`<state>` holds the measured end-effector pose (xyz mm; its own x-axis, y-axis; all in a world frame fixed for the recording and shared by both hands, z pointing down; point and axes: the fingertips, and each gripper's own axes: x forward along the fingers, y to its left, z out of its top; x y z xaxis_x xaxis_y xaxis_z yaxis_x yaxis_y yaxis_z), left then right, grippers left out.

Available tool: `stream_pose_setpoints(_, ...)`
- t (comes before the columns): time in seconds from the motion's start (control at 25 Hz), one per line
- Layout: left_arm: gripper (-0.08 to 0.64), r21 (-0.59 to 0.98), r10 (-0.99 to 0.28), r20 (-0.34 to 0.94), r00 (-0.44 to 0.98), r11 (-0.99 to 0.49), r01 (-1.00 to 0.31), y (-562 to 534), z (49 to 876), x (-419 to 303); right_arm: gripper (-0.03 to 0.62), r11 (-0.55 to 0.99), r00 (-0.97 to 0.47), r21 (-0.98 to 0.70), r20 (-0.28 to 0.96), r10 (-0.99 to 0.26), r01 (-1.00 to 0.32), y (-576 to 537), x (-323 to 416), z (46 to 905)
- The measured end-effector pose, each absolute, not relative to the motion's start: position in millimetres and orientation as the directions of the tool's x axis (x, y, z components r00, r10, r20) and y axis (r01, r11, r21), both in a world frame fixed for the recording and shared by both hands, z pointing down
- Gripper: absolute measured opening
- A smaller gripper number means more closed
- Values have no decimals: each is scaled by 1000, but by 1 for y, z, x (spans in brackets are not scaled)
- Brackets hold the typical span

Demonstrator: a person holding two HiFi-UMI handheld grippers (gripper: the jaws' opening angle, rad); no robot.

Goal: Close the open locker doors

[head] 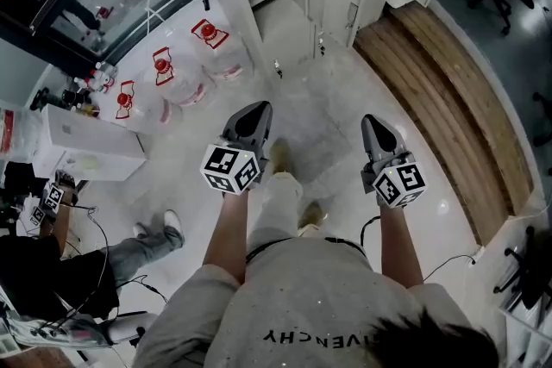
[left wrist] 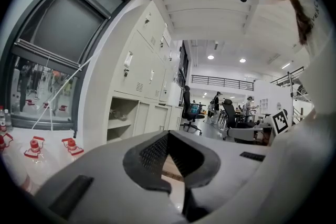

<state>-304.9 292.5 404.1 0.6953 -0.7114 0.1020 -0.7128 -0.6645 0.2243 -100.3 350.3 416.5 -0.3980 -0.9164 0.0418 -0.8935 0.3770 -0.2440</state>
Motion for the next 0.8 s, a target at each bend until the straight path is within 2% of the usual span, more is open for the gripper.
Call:
stream_pose_setpoints(0.32, -3, 240, -711, 101, 696, -661, -711, 224, 413, -304, -2, 352, -379, -249, 67, -923, -902, 296, -94, 424)
stream_pose_setpoints(0.8, -3, 211, -628, 115, 769, -741, -637, 111, 423, -266, 6, 304, -345, -275, 114, -932, -912, 184, -82, 445)
